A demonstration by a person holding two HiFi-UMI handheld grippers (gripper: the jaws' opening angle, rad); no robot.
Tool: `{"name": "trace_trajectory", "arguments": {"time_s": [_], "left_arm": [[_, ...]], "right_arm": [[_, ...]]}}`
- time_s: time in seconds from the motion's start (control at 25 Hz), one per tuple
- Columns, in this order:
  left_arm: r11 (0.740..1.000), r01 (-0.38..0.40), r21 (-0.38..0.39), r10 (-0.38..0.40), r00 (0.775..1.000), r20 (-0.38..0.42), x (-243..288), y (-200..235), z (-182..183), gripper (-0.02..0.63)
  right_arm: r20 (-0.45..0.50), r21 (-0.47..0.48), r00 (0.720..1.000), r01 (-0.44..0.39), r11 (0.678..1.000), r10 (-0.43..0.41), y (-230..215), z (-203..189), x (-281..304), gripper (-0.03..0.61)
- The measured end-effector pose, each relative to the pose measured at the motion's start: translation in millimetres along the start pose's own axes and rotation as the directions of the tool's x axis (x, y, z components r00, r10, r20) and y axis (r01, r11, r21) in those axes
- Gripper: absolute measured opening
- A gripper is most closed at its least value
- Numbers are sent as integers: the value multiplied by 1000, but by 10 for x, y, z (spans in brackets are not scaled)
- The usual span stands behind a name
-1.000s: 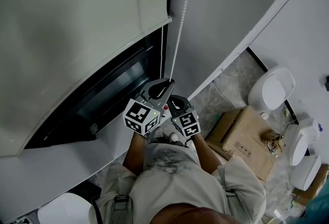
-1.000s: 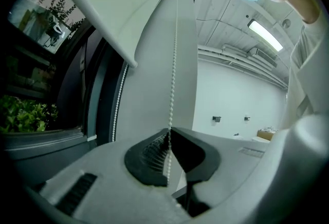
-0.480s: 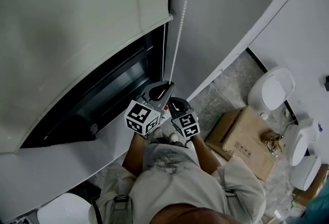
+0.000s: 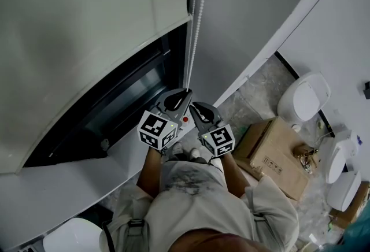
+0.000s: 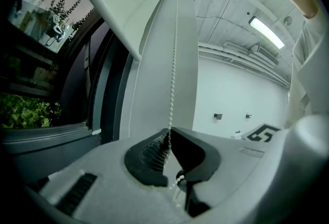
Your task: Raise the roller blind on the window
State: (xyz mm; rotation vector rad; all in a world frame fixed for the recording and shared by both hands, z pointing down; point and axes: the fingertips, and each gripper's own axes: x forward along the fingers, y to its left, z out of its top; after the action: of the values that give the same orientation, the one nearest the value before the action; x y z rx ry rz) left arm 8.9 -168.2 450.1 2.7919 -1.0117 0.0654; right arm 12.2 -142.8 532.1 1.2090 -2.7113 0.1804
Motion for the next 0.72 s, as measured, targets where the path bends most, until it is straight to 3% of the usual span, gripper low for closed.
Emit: {"name": "trace_trajectory", "arguments": {"time_s": [0.28, 0.4, 0.6, 0.72], "left_arm": [[1000, -12, -1, 12, 1000, -4, 19, 33, -6, 21], [1000, -11, 1, 11, 1000, -4, 26, 31, 1, 21], [1000, -1, -5, 1, 1000, 3, 33, -2, 16, 21], [1000, -5, 6, 5, 1000, -2, 45, -8, 28, 21]], "right_arm": [[188, -55, 982, -16, 998, 26, 52, 950, -301, 55], [282, -74, 958, -31, 997, 51, 105, 1348, -394, 61], [325, -135, 943, -33, 990, 76, 130, 1776, -394, 74], [376, -121, 923, -45, 992, 87, 97, 2028, -421, 81]]}}
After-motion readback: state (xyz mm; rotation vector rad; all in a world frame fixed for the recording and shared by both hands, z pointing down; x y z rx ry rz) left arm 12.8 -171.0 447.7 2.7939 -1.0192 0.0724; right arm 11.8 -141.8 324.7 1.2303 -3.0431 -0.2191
